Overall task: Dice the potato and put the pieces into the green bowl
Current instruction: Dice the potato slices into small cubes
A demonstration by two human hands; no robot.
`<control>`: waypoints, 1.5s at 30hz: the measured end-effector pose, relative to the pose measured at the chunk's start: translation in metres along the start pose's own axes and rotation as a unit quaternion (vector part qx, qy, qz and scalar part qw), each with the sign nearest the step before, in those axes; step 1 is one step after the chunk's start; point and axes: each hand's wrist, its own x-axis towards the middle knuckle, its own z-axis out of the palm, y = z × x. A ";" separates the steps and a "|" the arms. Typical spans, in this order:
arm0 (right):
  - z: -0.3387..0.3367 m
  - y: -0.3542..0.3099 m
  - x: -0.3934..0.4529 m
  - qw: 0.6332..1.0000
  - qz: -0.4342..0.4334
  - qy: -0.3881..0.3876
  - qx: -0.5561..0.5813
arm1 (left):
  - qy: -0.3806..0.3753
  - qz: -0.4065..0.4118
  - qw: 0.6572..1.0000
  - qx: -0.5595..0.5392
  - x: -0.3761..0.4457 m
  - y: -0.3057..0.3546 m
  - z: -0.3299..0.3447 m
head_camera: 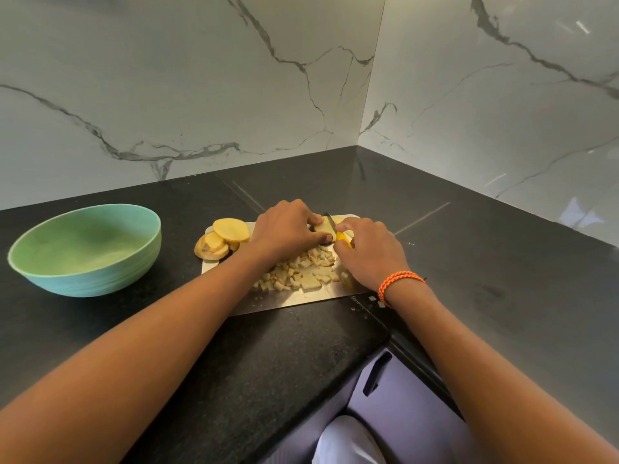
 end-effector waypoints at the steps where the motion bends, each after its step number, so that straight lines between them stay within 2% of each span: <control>1: -0.001 -0.001 -0.001 1.000 0.000 -0.006 -0.001 | 0.000 0.000 1.000 -0.001 0.000 0.000 0.000; 9: -0.016 0.009 -0.038 0.999 -0.009 -0.030 0.009 | -0.004 -0.002 1.000 0.000 0.000 0.001 -0.001; 18: -0.033 0.022 -0.066 0.999 0.006 -0.018 -0.026 | -0.008 -0.003 1.000 -0.006 -0.004 0.003 -0.002; 33: -0.012 0.010 -0.014 0.999 -0.003 0.017 0.037 | -0.022 -0.012 1.000 -0.013 0.002 -0.001 -0.004; 45: 0.003 -0.001 0.002 1.000 0.005 -0.005 0.019 | -0.013 -0.008 1.000 -0.008 0.001 0.000 -0.004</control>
